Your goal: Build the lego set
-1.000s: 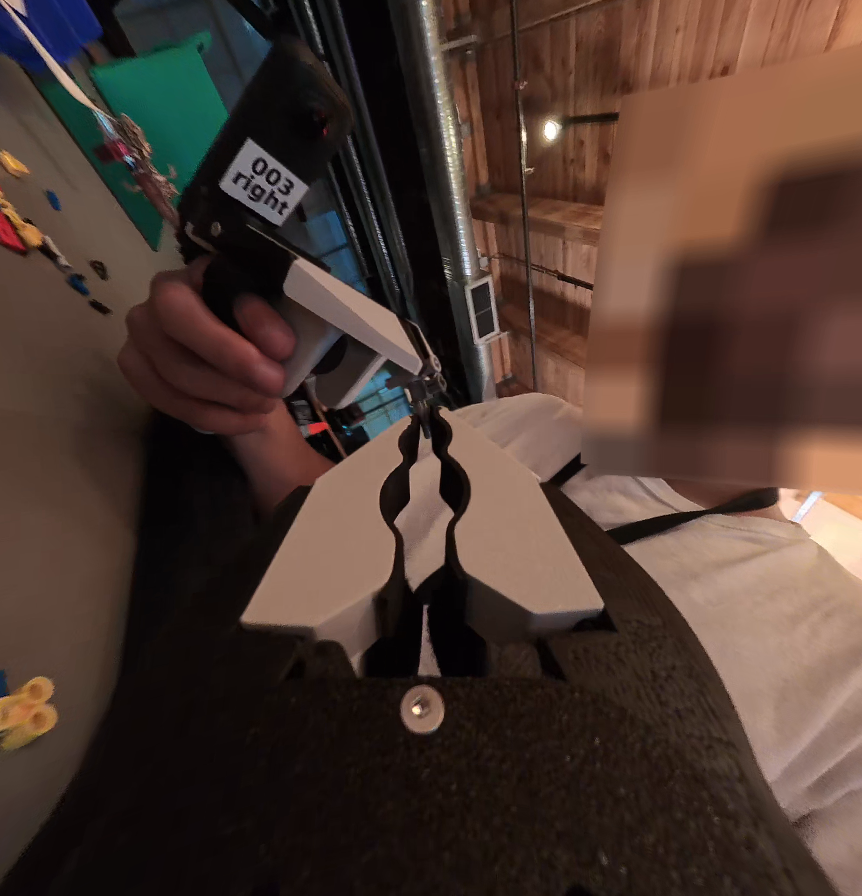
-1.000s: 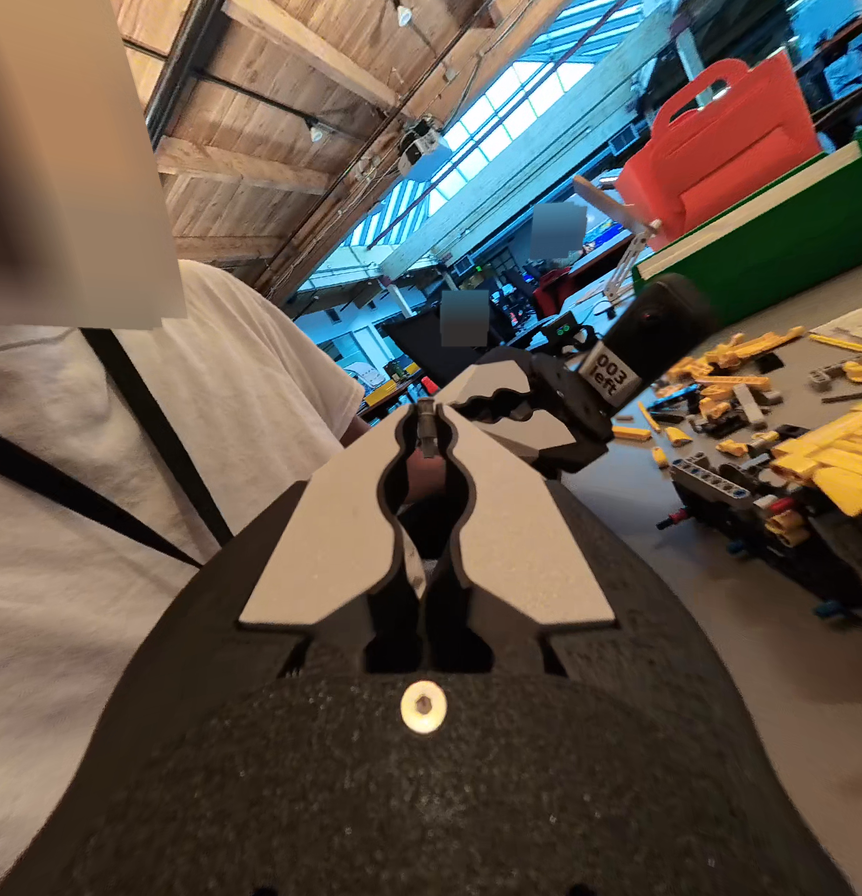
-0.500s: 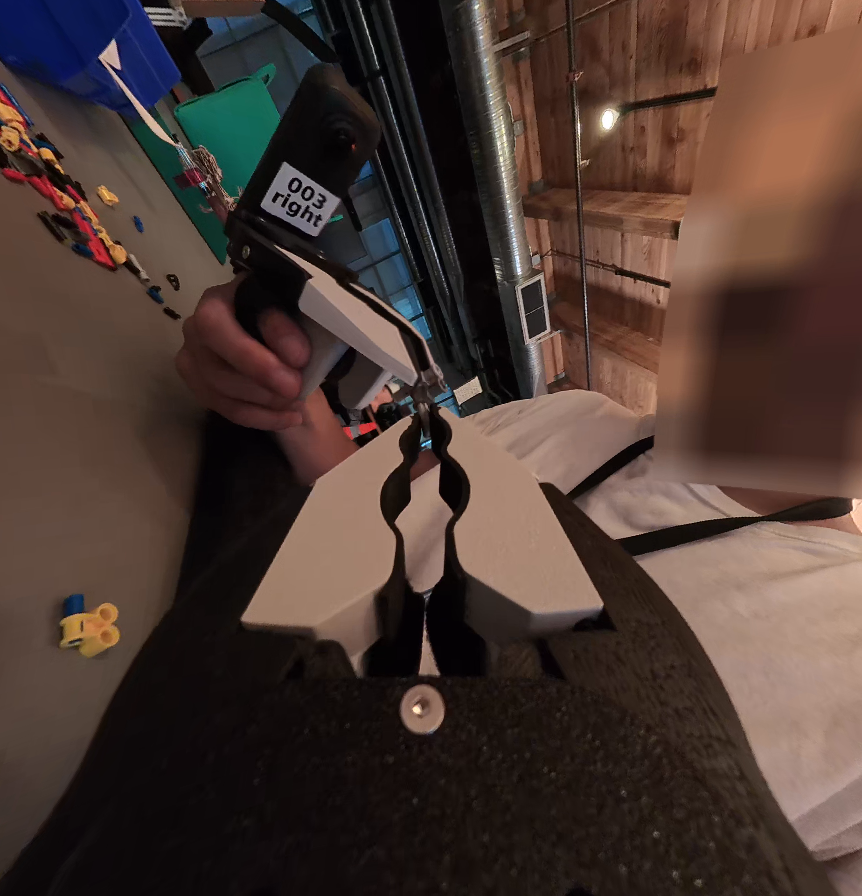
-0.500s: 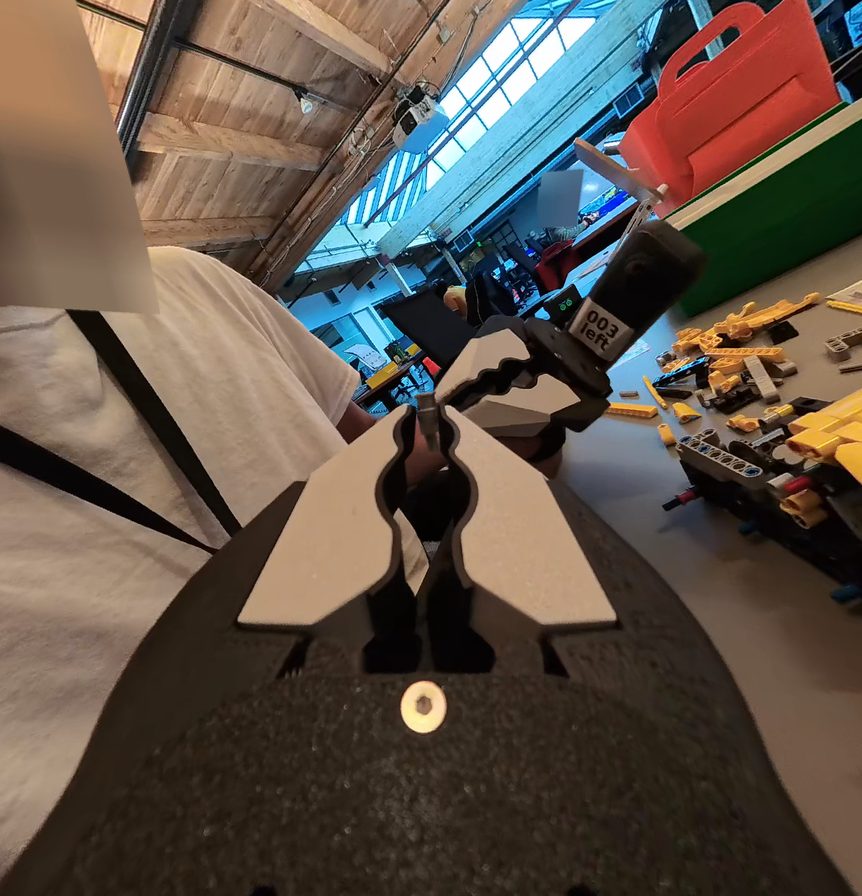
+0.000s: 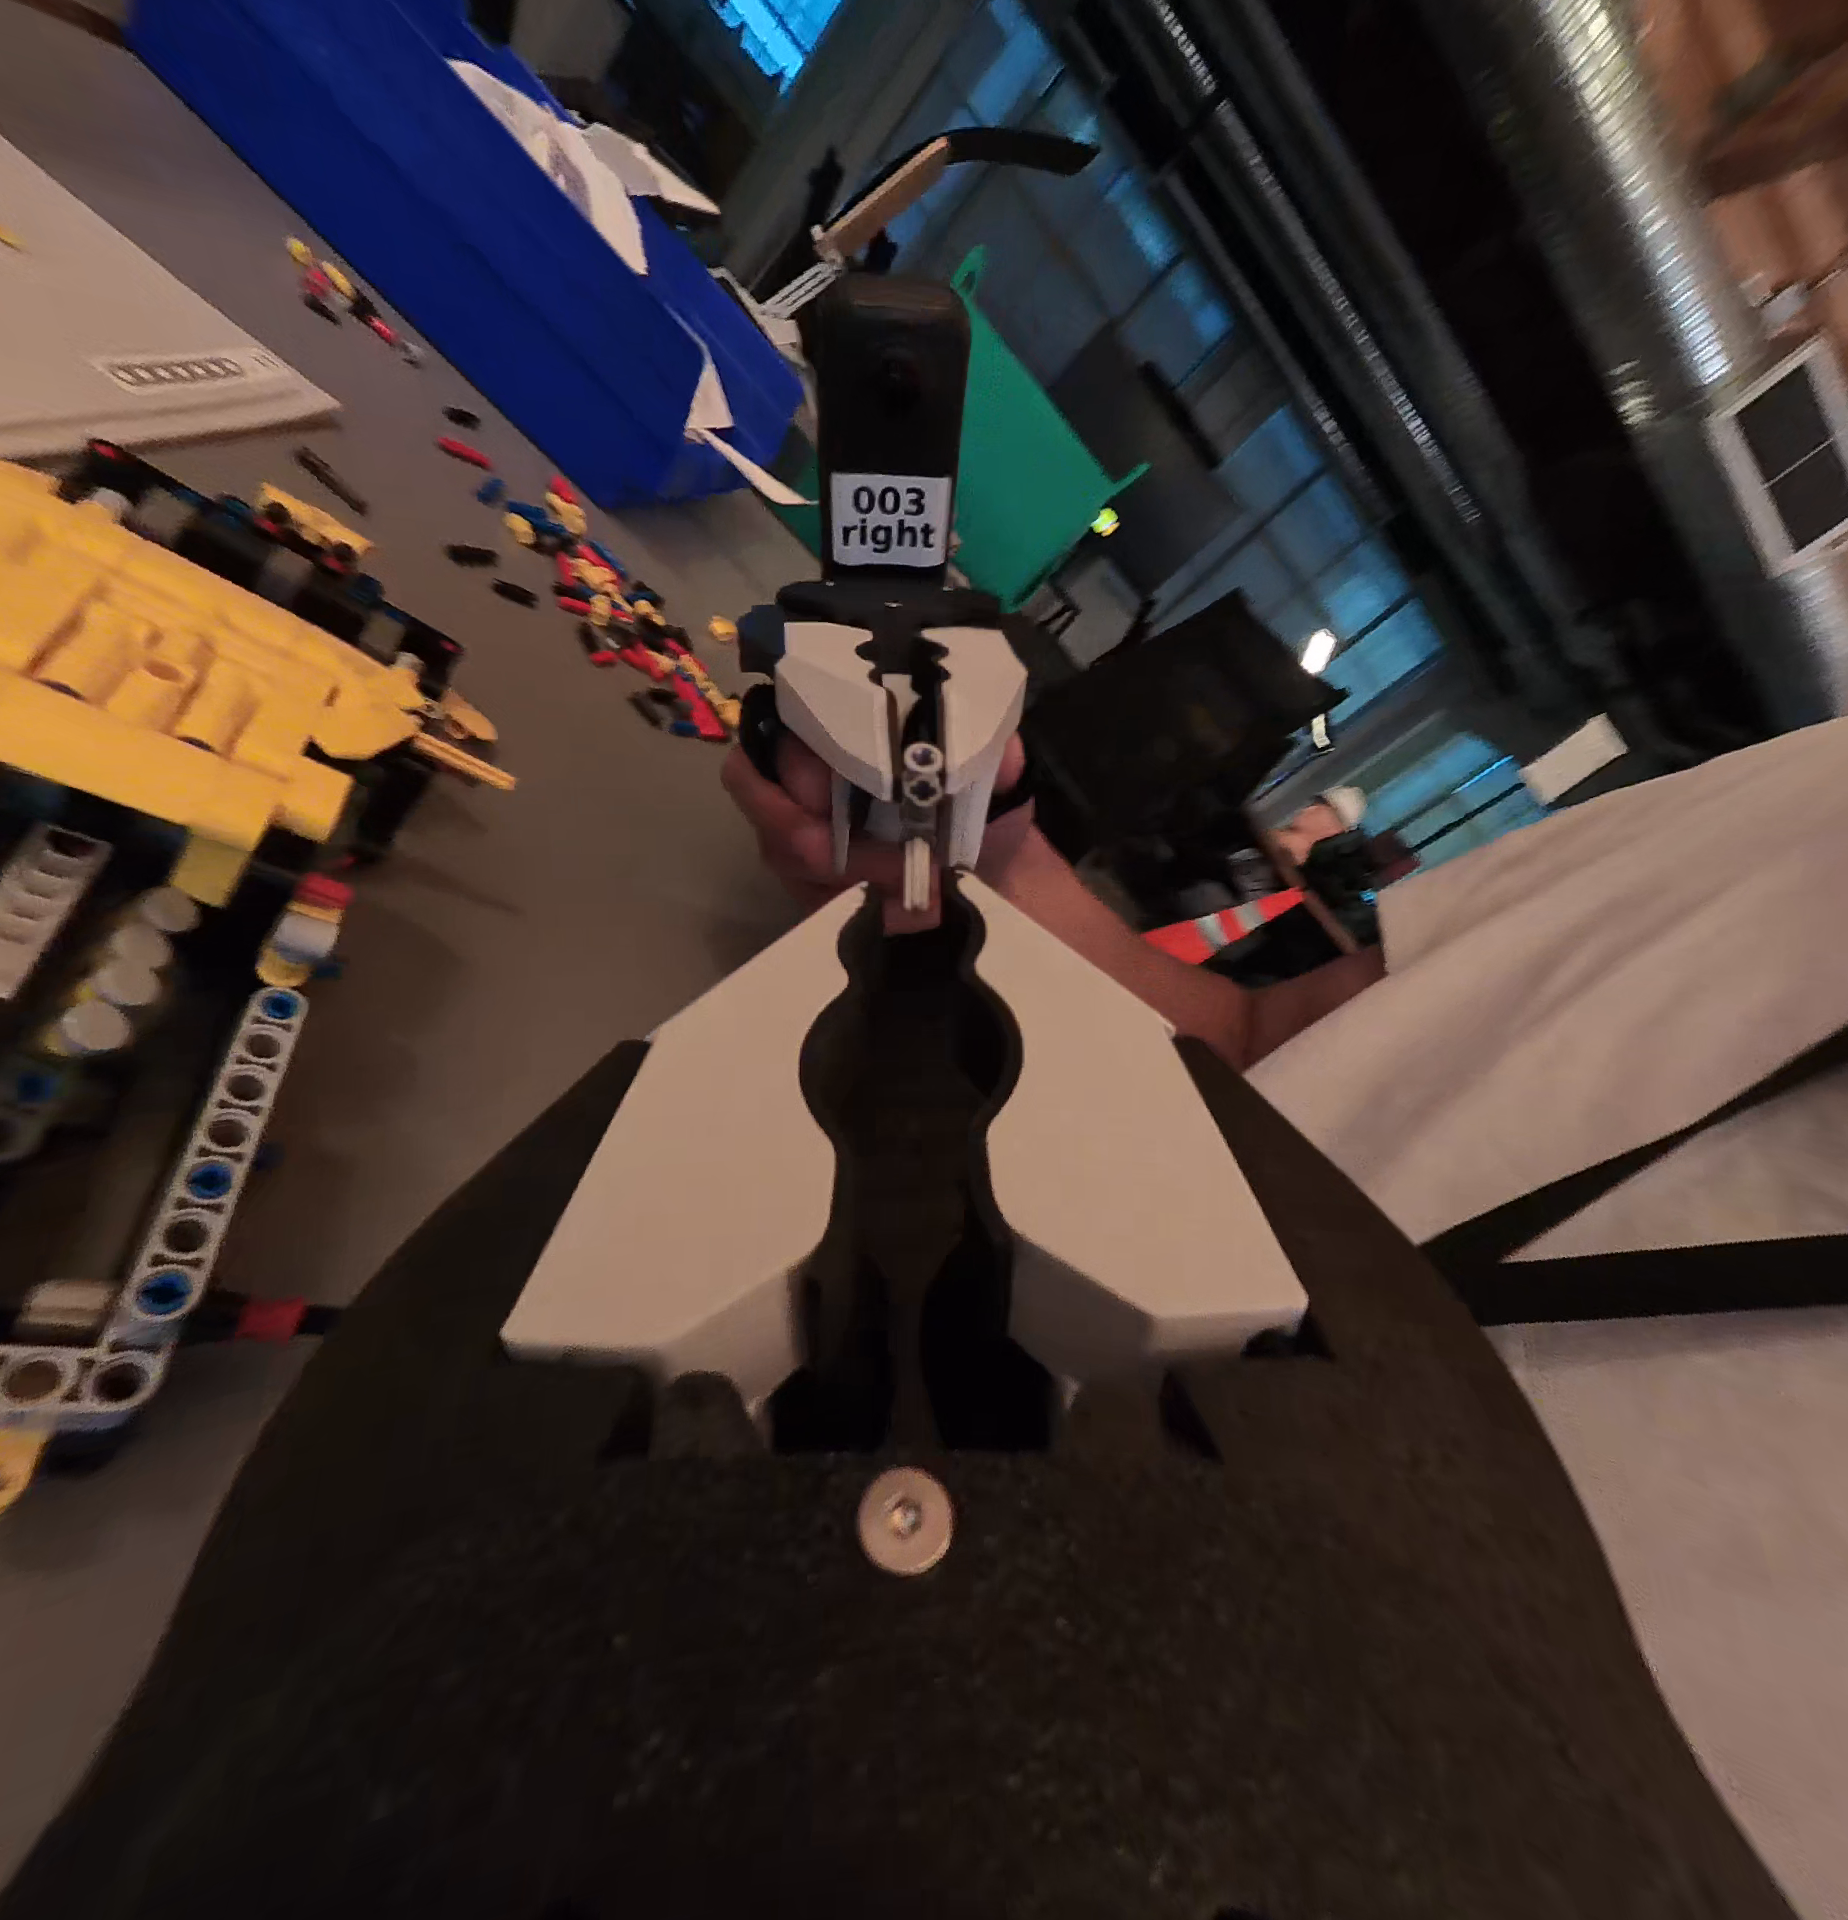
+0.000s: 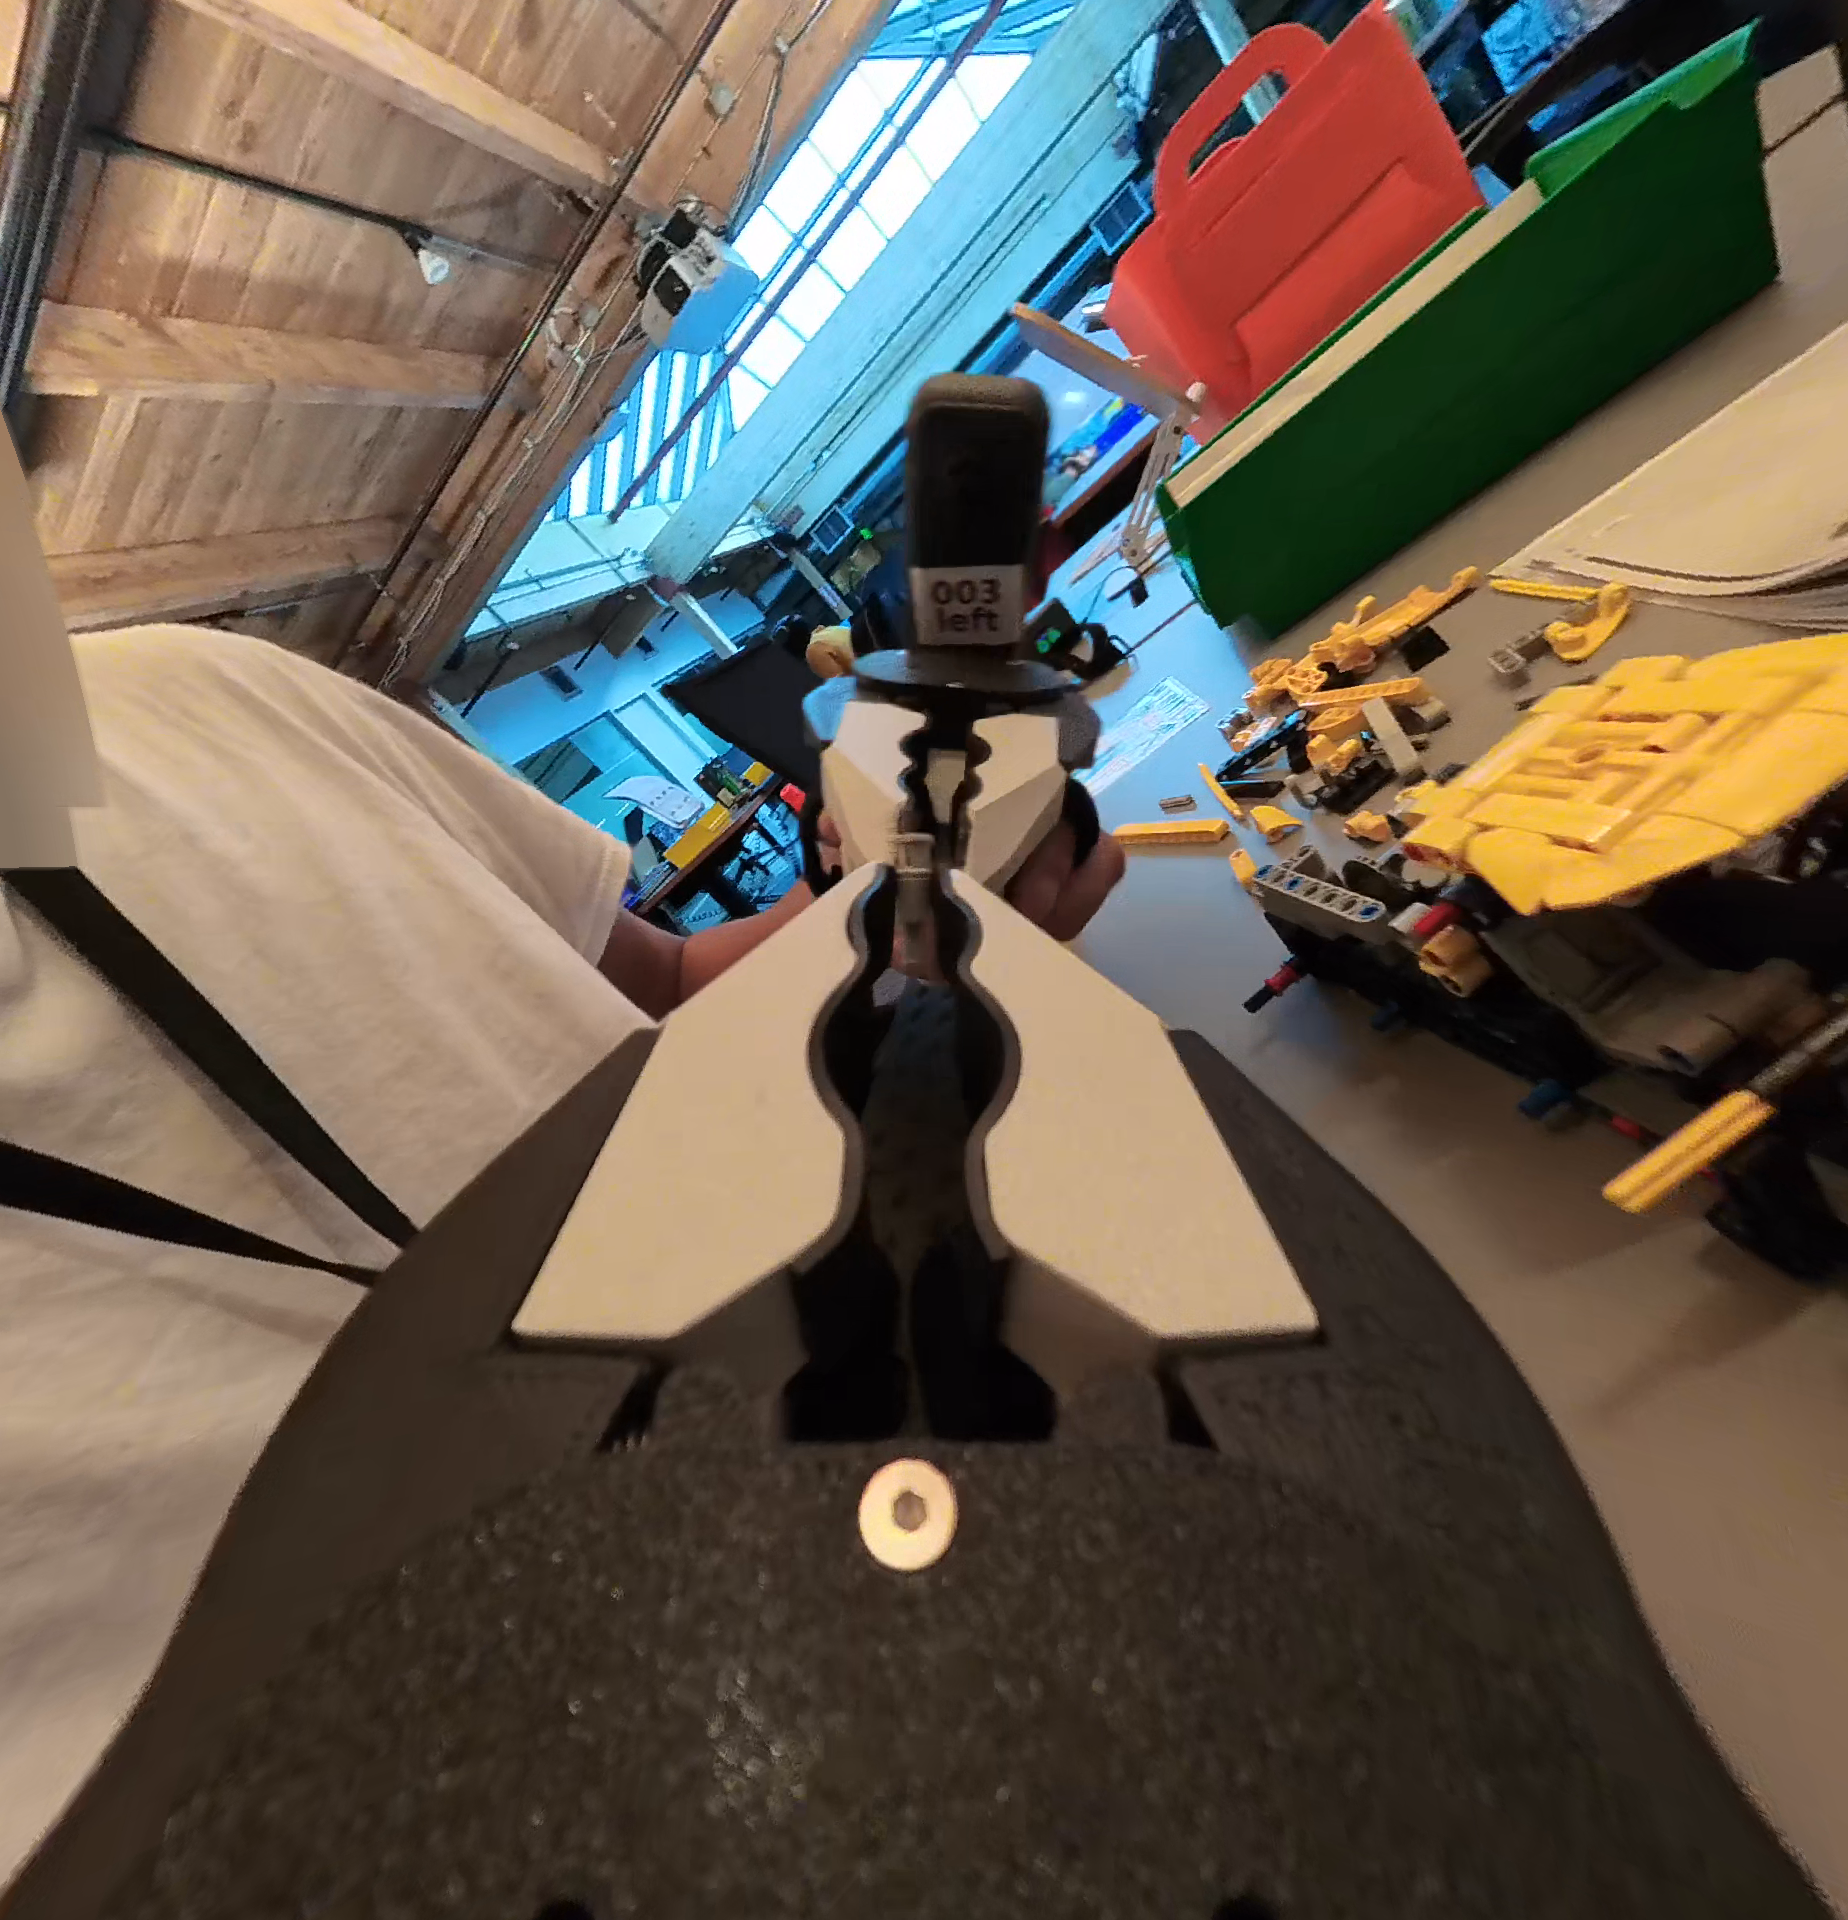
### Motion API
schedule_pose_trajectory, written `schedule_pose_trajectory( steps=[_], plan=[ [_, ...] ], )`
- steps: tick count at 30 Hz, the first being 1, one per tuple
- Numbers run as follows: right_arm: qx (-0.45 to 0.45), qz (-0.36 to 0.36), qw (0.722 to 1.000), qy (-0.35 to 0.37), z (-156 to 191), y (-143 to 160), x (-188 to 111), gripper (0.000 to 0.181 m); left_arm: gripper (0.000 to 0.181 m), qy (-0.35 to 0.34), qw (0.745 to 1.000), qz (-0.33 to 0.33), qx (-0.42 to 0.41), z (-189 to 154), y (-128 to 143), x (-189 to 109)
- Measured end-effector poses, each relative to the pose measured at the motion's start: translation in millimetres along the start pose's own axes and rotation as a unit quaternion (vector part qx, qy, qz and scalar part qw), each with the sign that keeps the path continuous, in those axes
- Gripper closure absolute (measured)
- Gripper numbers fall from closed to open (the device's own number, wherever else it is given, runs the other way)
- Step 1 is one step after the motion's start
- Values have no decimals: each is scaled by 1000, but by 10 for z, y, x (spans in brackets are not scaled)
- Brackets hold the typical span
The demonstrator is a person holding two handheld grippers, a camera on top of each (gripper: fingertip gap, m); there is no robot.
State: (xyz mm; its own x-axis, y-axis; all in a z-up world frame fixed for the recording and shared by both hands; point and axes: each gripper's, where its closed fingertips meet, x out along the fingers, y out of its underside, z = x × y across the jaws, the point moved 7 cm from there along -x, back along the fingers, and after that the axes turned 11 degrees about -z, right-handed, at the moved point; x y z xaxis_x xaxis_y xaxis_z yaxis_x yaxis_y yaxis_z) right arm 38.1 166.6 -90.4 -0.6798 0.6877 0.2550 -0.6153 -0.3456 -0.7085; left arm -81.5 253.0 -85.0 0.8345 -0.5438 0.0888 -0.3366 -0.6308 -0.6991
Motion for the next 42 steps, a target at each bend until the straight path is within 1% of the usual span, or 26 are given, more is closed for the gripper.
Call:
schedule_pose_trajectory(
  steps=[3, 6, 10, 11, 13, 18, 20, 22, 24, 27, 30, 33, 36, 42],
  plan=[
    [21, -8, 999, 23, -83, -3, -22, 175, 163, -29, 998, 9, 50, 17, -4, 16],
    [42, -13, 999, 24, -114, 2, -25, 175, 159, -44, 995, 9, 91, 29, -4, 56],
    [36, -10, 999, 19, -92, 10, -8, 175, 160, -32, 997, 3, 77, 27, -13, 126],
    [38, -9, 999, 15, -84, 15, -4, 175, 162, -31, 997, -4, 70, 39, -28, 134],
    [39, -9, 999, 14, -82, 19, 2, 175, 175, -17, 998, -12, 53, 44, -44, 139],
    [33, -6, 999, 4, -49, 27, 14, 175, 176, 6, 999, -7, 44, 29, -42, 128],
    [12, 4, 1000, -2, -5, 43, 28, 175, 176, 16, 999, 7, 43, -1, -38, 118],
    [-6, 14, 1000, 1, 8, 59, 32, 175, 176, 12, 998, 21, 55, -15, -32, 113],
    [-13, 29, 999, -9, 46, 93, 57, 172, 176, 16, 998, 20, 59, -49, -50, 112],
    [-36, 29, 999, -6, 76, 65, 57, 175, 176, 16, 997, 22, 72, -87, -69, 117],
    [-36, 18, 999, -13, 84, 60, 71, 175, 176, 20, 996, 27, 83, -104, -94, 111],
    [-25, 14, 999, -18, 84, 55, 62, 172, 176, 21, 994, 45, 97, -107, -90, 103],
    [-26, 22, 999, -18, 91, 63, 49, 175, 176, 22, 993, 57, 105, -126, -83, 111],
    [-22, 12, 999, -24, 99, 43, 42, 175, 175, 22, 994, 42, 100, -140, -87, 127]
  ],
)
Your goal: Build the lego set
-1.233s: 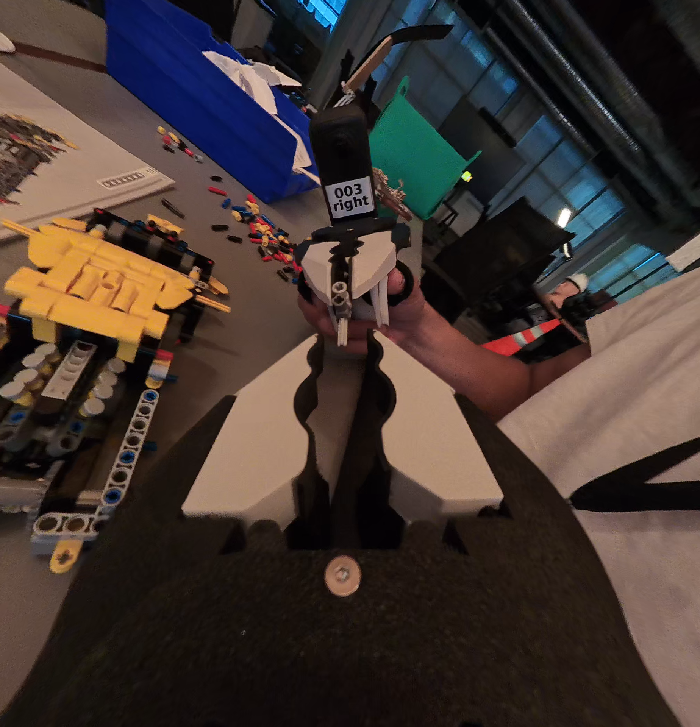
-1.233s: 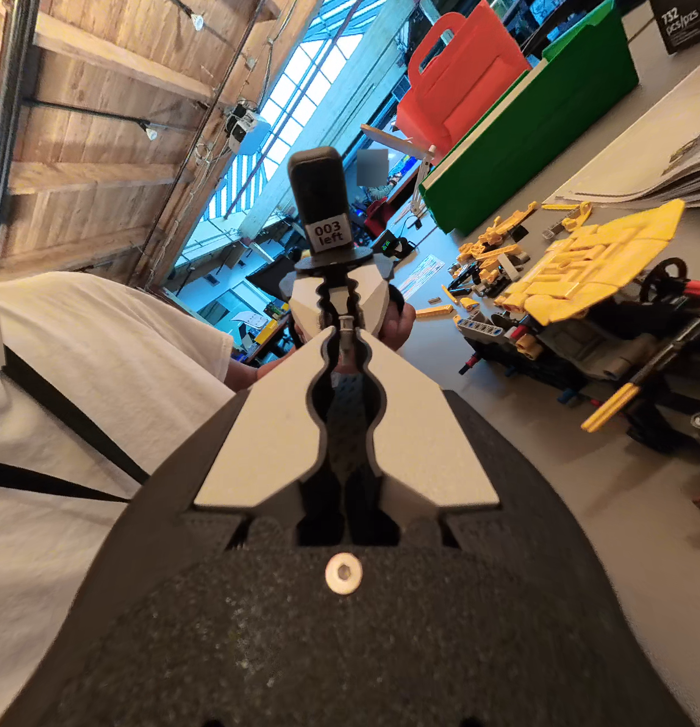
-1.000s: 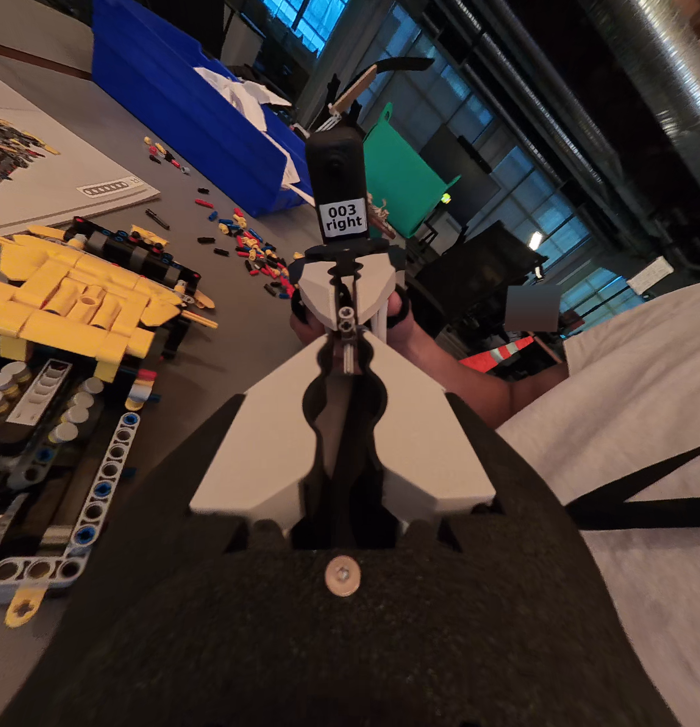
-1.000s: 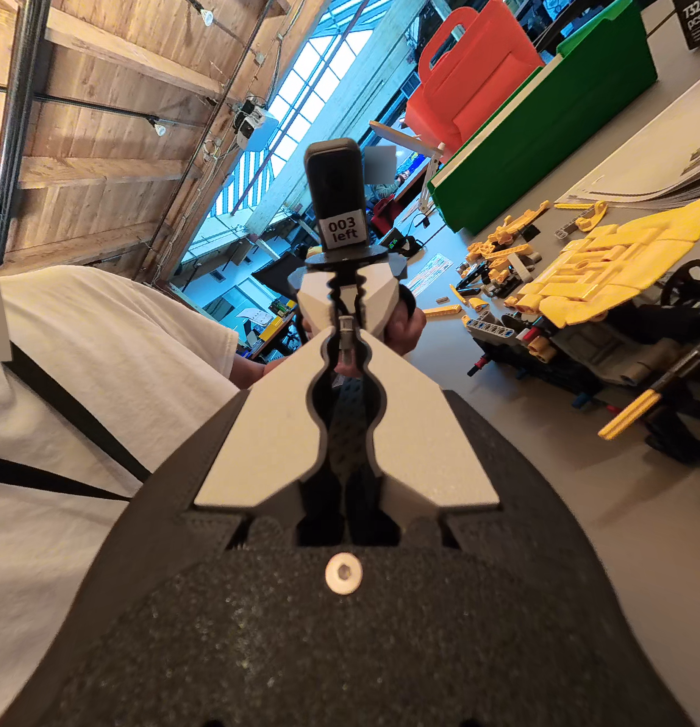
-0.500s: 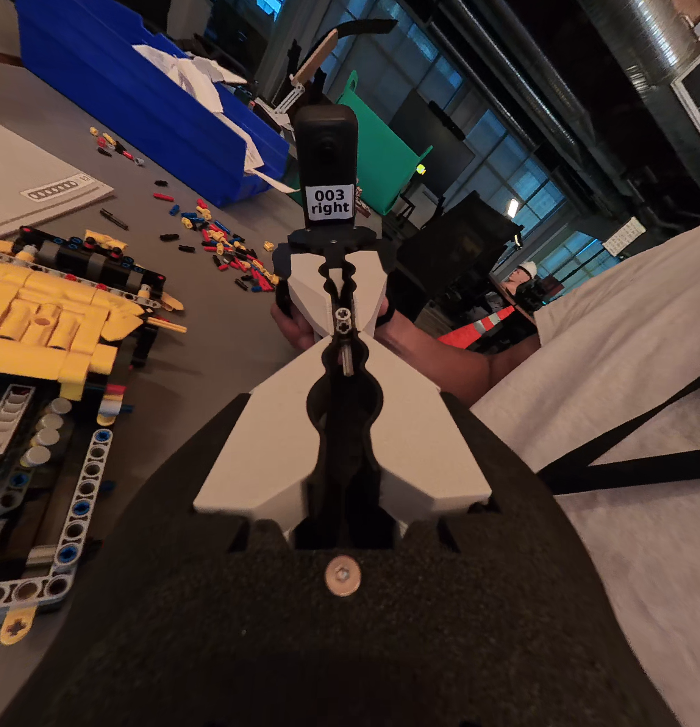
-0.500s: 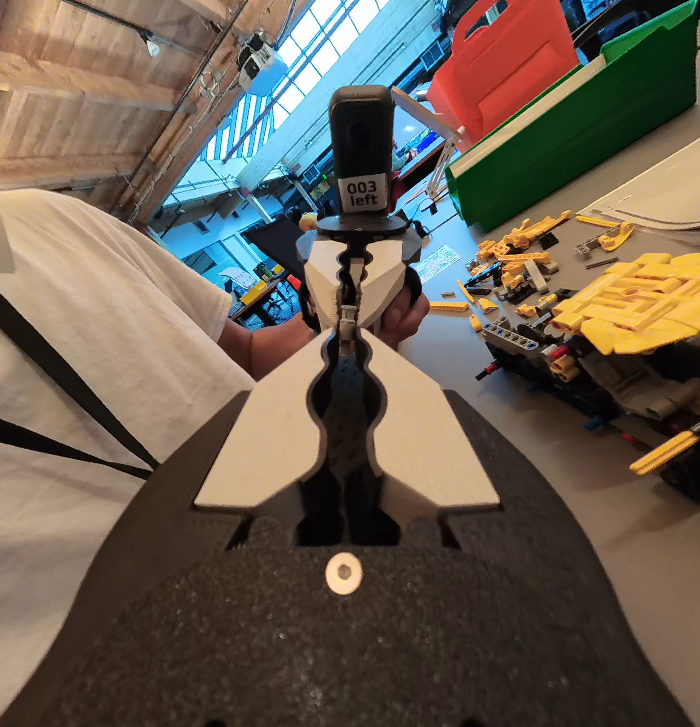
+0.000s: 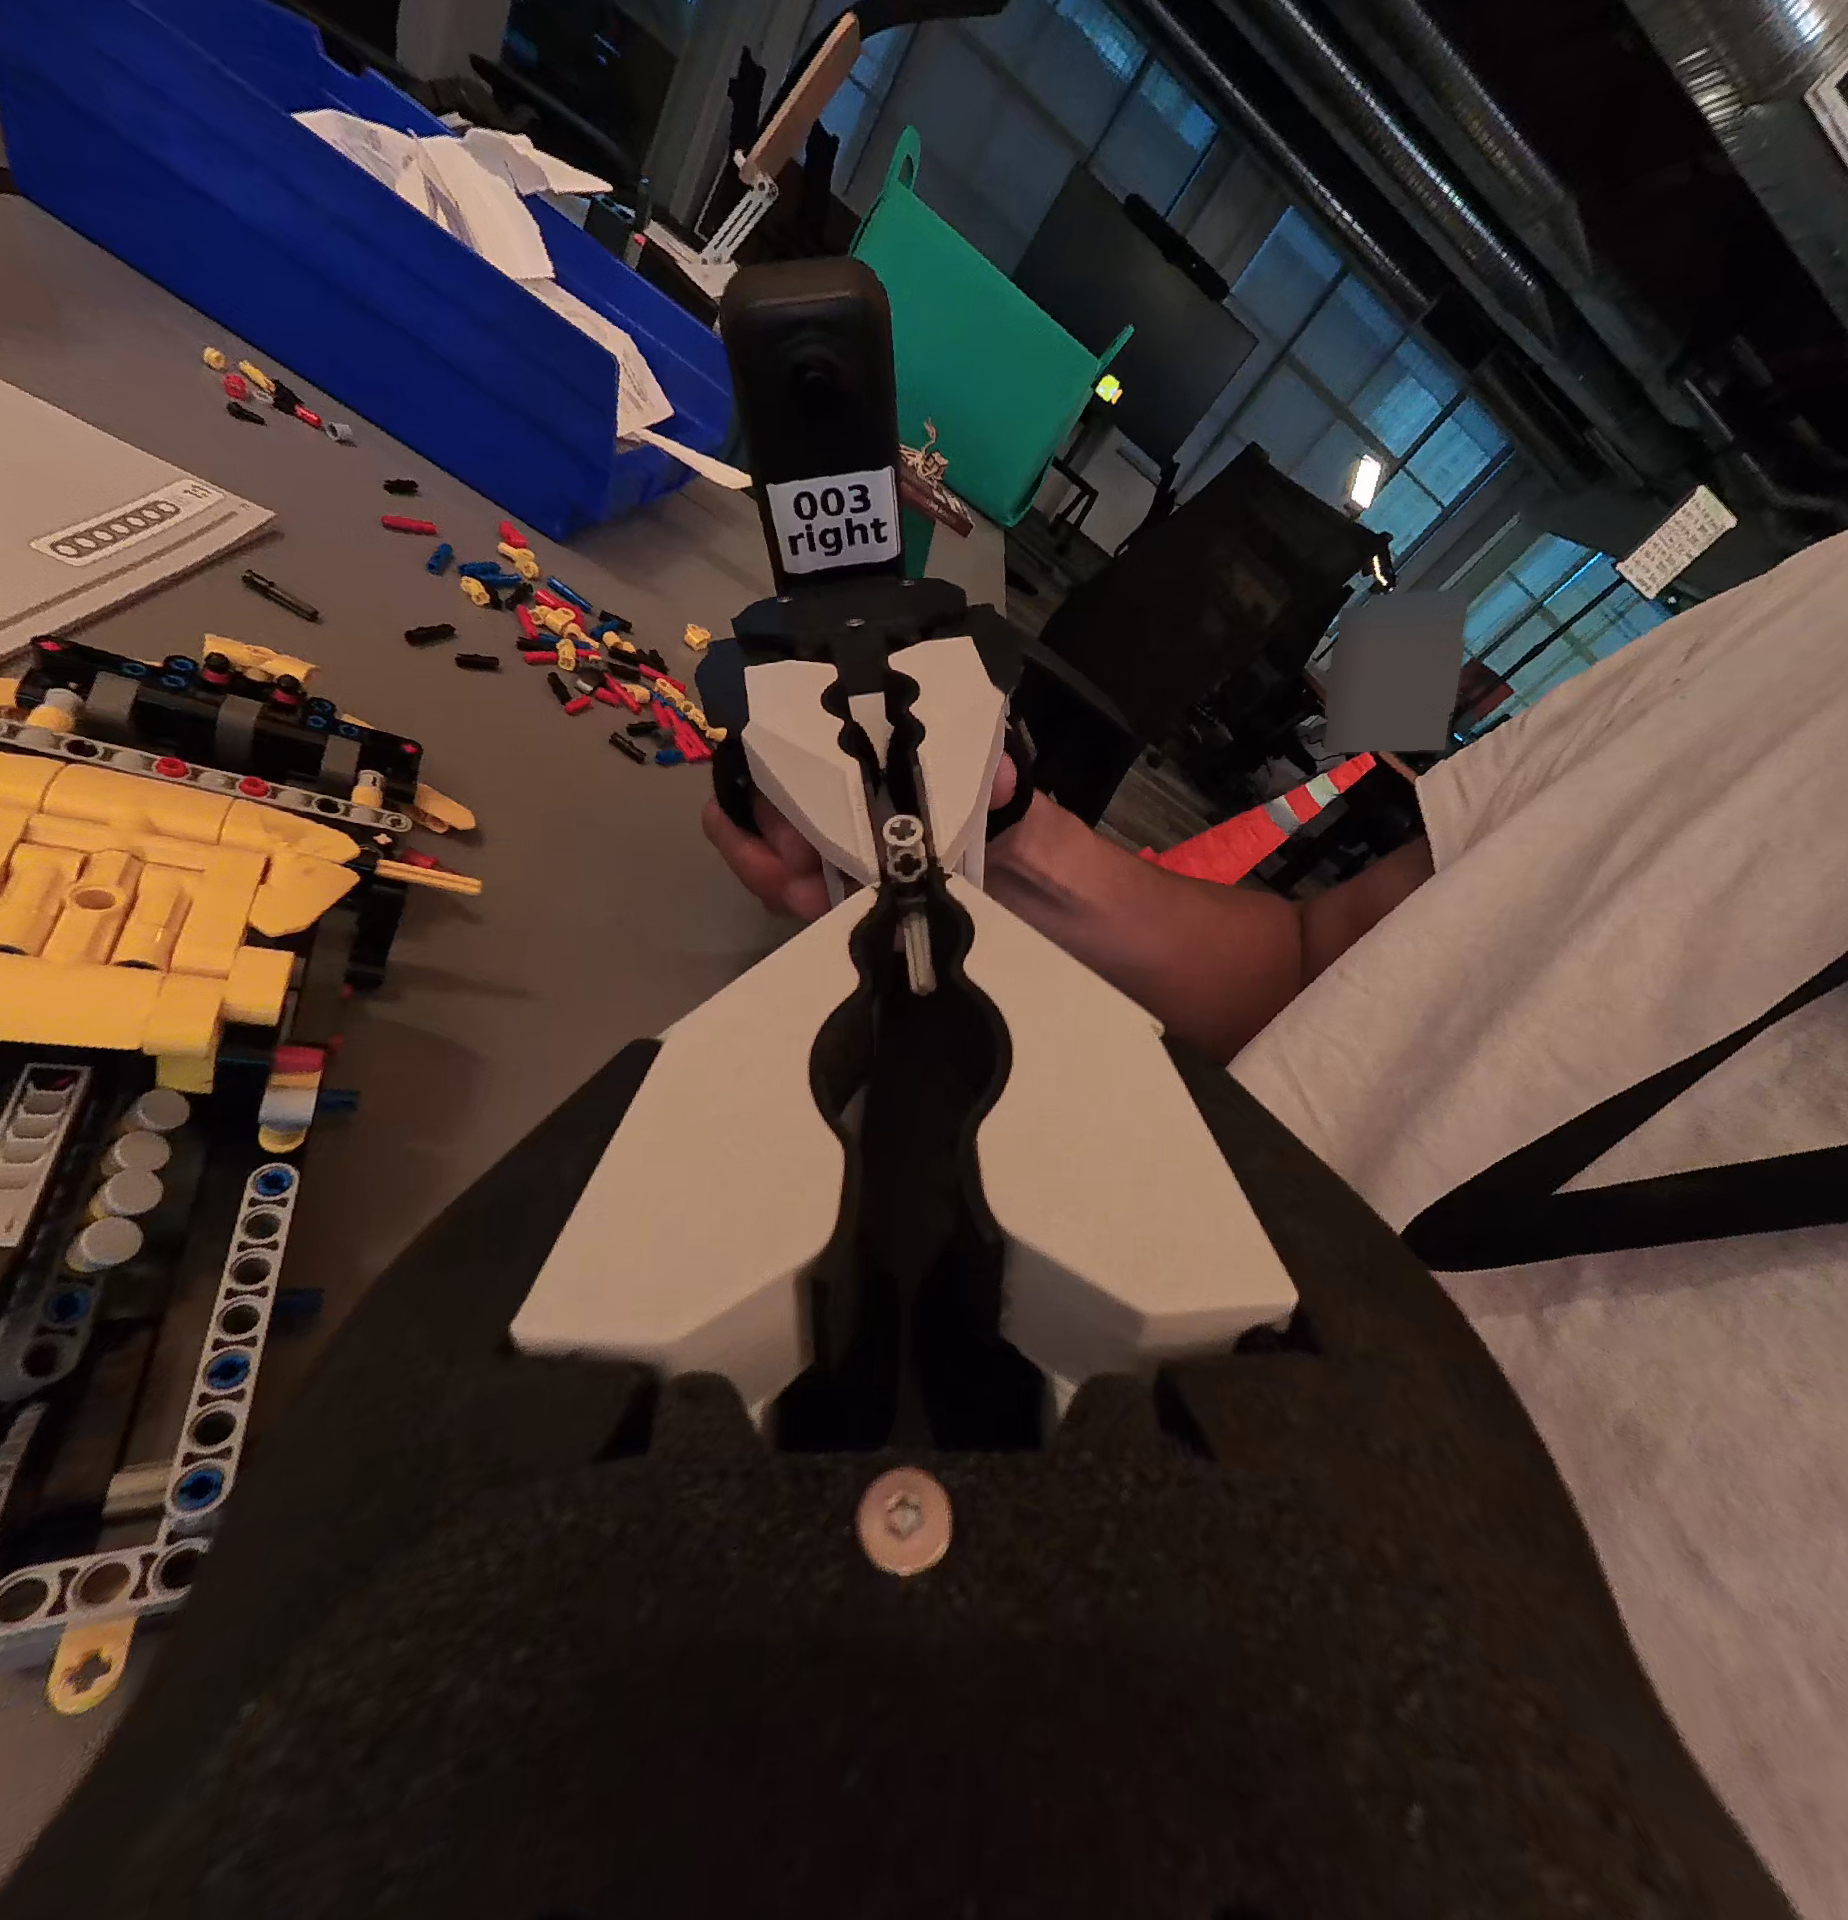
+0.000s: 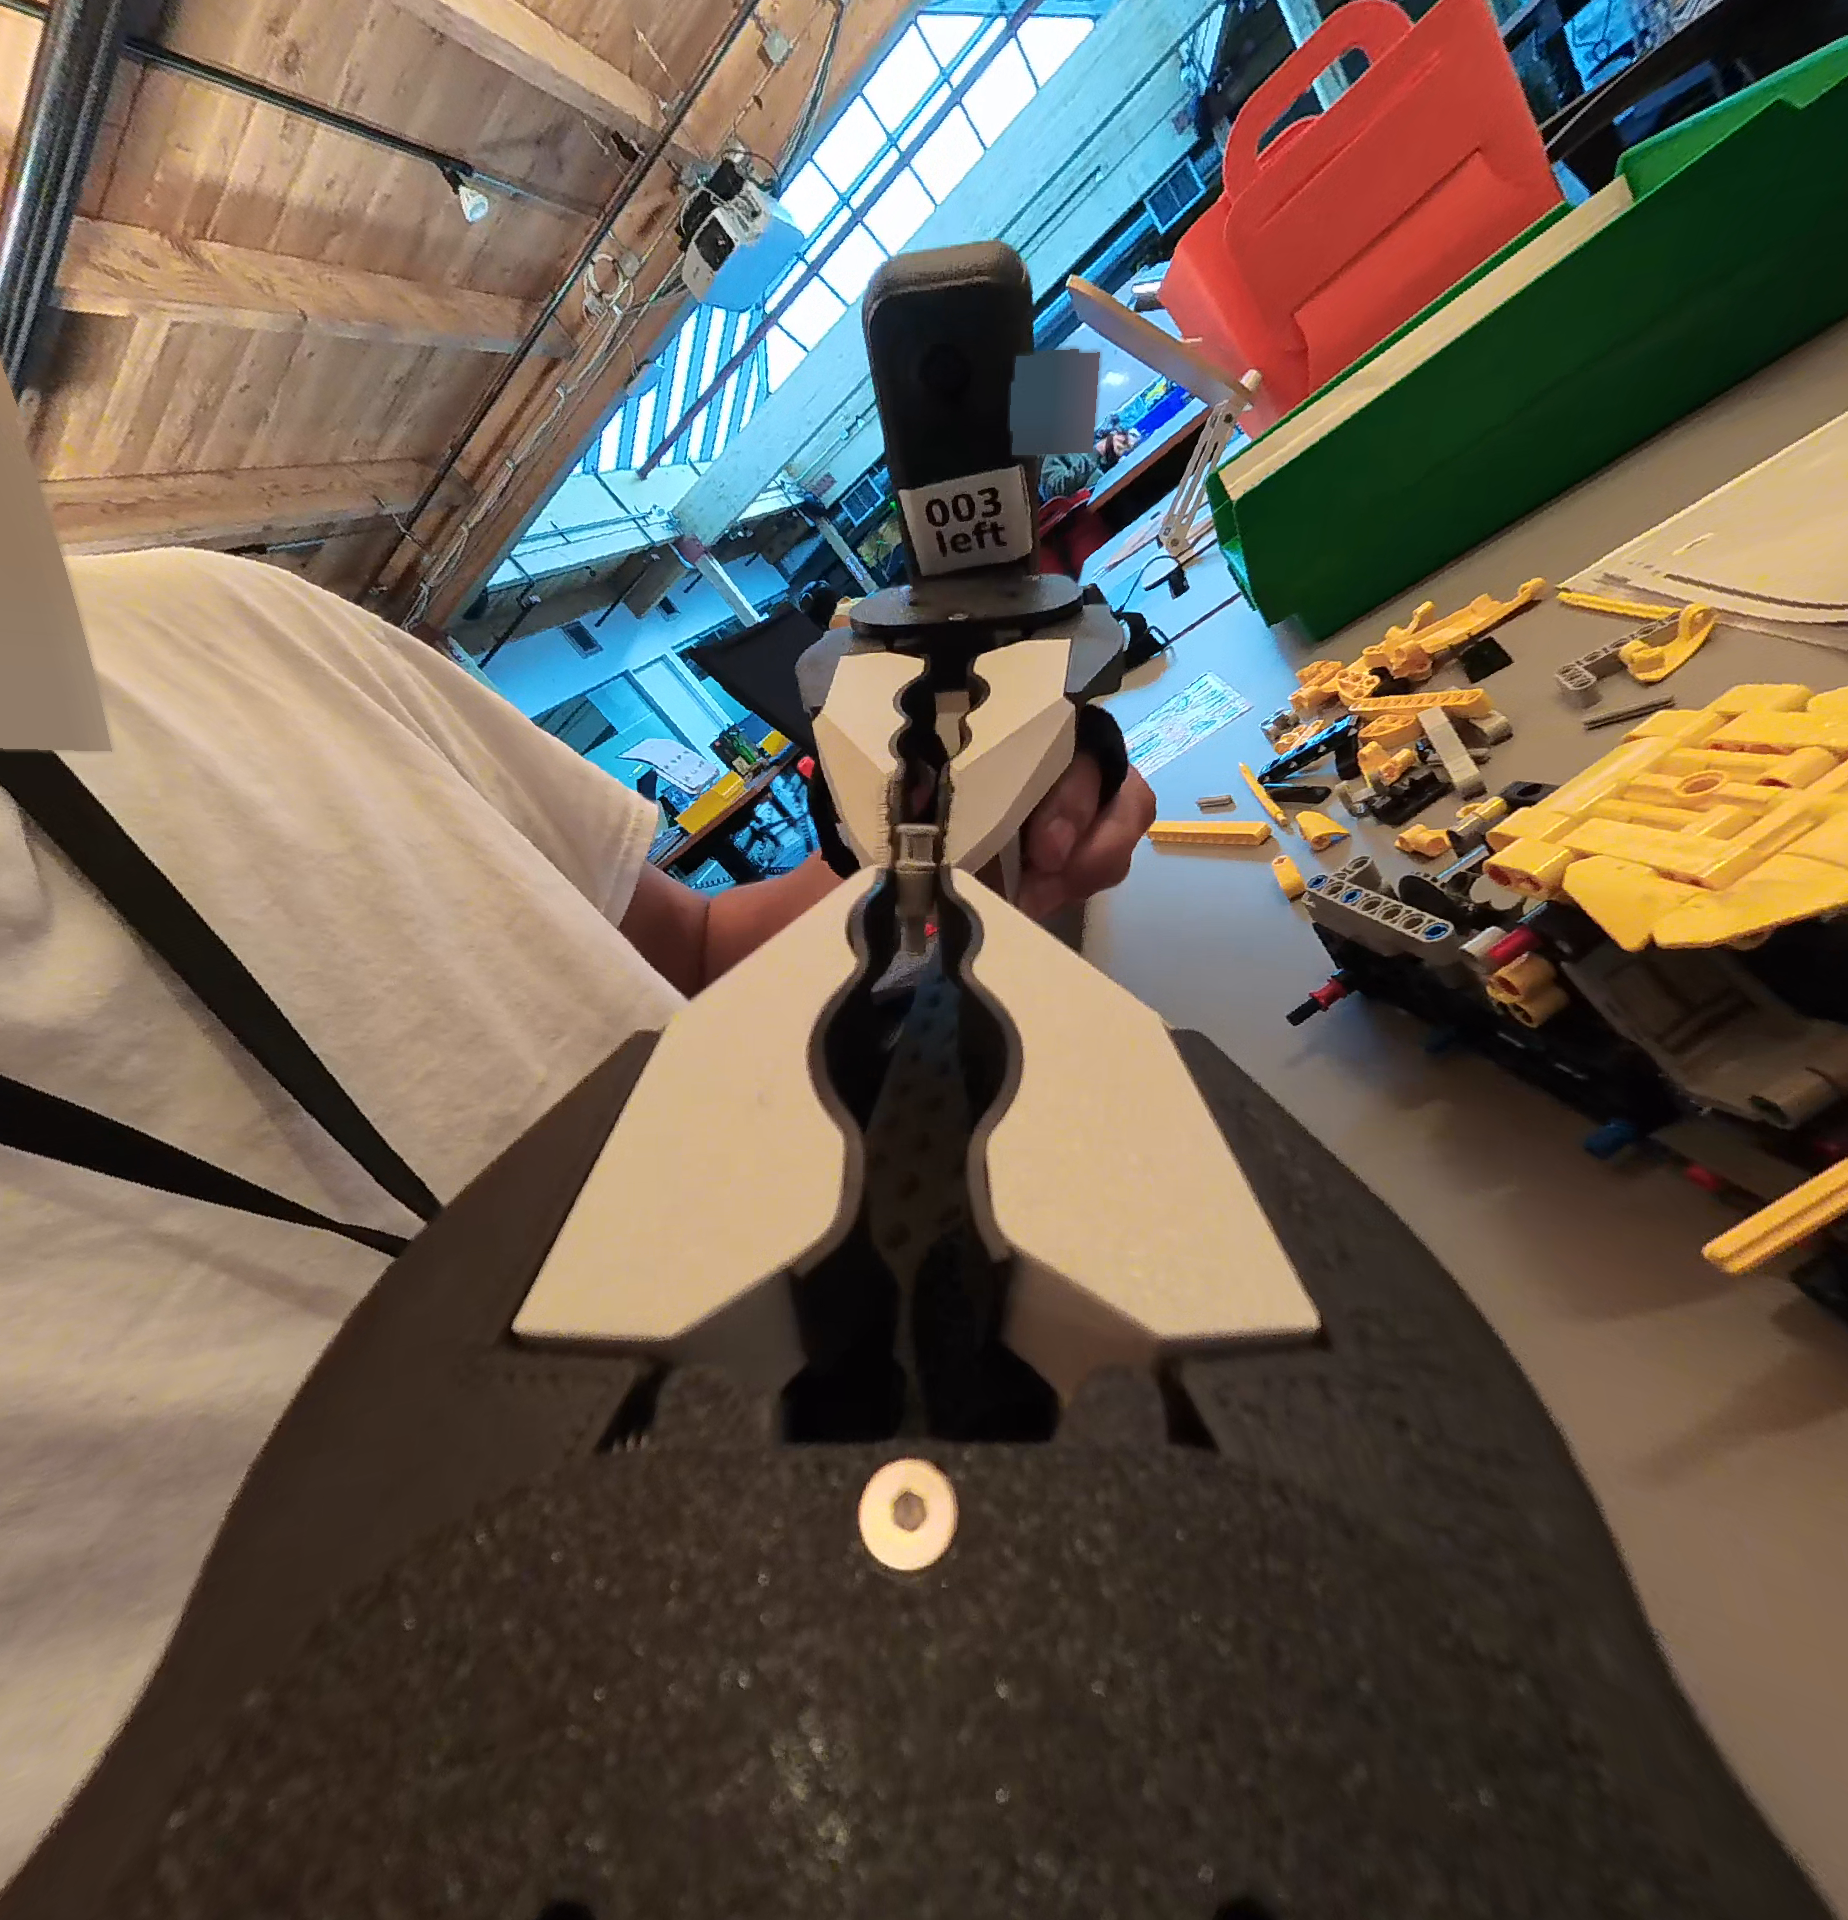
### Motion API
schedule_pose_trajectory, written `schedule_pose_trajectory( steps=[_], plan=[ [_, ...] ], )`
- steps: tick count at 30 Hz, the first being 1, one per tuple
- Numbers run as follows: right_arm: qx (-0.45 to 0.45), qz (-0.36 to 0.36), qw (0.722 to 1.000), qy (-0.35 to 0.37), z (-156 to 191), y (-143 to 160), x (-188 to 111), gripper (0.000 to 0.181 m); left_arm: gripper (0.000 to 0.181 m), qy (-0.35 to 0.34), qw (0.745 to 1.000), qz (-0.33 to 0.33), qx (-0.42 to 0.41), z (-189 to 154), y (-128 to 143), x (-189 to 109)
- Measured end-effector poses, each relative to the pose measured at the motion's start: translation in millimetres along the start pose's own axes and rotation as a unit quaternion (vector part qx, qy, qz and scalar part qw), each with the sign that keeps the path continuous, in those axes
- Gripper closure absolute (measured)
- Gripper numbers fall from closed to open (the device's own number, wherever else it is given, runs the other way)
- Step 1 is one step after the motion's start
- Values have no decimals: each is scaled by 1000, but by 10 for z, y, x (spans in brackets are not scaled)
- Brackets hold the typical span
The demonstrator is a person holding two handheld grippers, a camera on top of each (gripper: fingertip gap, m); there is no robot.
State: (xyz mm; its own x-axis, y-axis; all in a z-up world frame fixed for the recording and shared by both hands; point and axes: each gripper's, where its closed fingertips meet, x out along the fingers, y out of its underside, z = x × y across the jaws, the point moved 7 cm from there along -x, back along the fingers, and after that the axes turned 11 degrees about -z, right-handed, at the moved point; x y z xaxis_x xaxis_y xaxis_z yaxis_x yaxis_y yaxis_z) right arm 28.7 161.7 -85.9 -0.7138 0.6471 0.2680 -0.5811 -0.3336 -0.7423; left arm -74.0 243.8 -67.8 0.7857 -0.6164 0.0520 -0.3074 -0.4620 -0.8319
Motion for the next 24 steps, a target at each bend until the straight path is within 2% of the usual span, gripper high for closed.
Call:
schedule_pose_trajectory(
  steps=[7, 10, 13, 17, 20, 24],
  plan=[
    [-10, 6, 1000, 5, 4, 1, -8, 175, 176, -5, 1000, 1, 8, -9, 11, 11],
    [-33, 10, 999, 16, 4, -14, -8, 175, 176, -17, 999, 2, 38, -17, 11, 9],
    [-16, 13, 1000, 10, -17, -18, -12, 175, 176, -27, 997, 10, 74, -33, 16, 8],
    [-20, 14, 1000, 4, -1, -27, -23, 175, 176, -13, 997, 17, 79, -43, 14, -11],
    [-12, -34, 999, -3, 11, -155, -152, 175, 176, -2, 997, 20, 73, -35, -15, -115],
    [0, -70, 998, 5, -20, -281, -329, 175, 176, -19, 997, -4, 75, -13, -109, -324]
  ],
)
